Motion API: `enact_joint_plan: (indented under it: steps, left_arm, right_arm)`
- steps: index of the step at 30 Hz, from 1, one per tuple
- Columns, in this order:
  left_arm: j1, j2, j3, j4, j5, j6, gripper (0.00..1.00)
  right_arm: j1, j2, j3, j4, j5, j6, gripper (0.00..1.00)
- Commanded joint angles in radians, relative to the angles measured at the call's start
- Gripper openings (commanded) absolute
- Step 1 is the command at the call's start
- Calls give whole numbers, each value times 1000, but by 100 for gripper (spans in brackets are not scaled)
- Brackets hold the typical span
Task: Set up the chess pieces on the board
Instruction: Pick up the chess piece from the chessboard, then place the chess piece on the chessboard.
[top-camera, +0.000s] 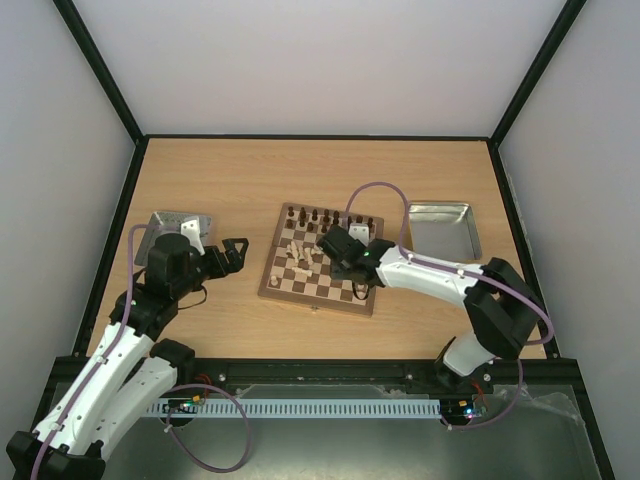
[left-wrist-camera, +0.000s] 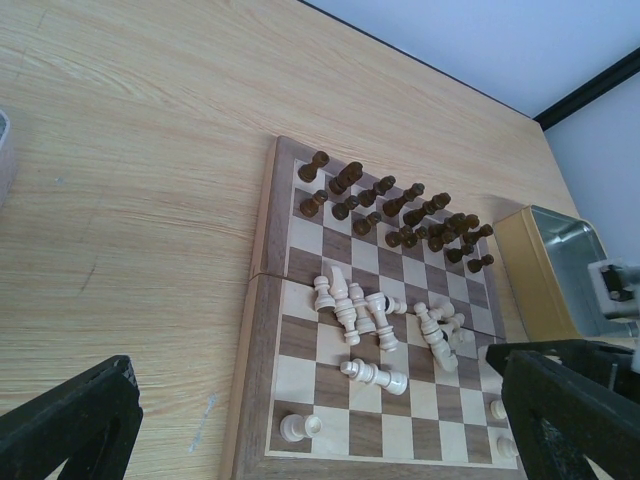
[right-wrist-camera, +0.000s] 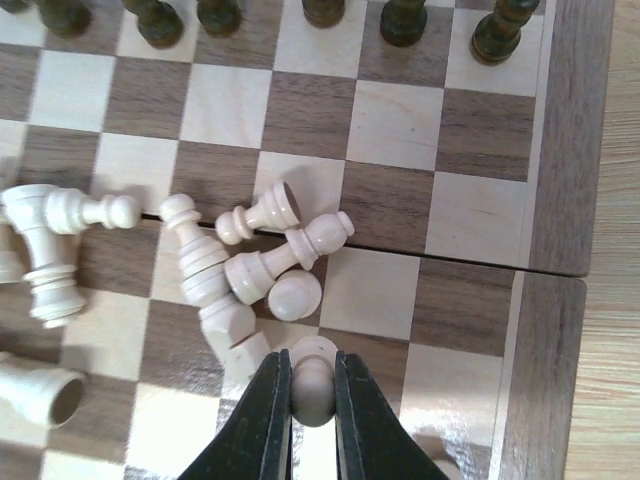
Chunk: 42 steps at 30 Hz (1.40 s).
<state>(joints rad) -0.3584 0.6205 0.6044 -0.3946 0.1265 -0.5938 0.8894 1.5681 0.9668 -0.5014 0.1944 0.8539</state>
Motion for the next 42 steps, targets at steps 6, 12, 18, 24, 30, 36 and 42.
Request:
enact_joint_plan:
  steps: [6, 12, 18, 24, 30, 36, 42]
  left_arm:
    - [6, -4, -14, 6, -4, -6, 100]
    - [7, -3, -14, 9, -13, -8, 100]
    - [6, 3, -15, 10, -14, -9, 100]
    - [7, -3, -18, 12, -16, -11, 100]
    - [7, -2, -19, 14, -14, -10, 100]
    - [7, -2, -20, 15, -14, -10, 100]
    - [7, 0, -20, 14, -13, -11, 100]
  right_arm:
    - [35, -90, -26, -90, -12, 38, 6]
    - [76, -85, -49, -103, -21, 79, 7]
    - [92, -78, -84, -85, -31, 103, 7]
    - [97, -53, -83, -75, -33, 99, 8]
    - [98, -35, -76, -73, -22, 99, 9]
    - [97, -24, -68, -71, -13, 96, 10]
    - [98, -13, -52, -77, 2, 97, 10]
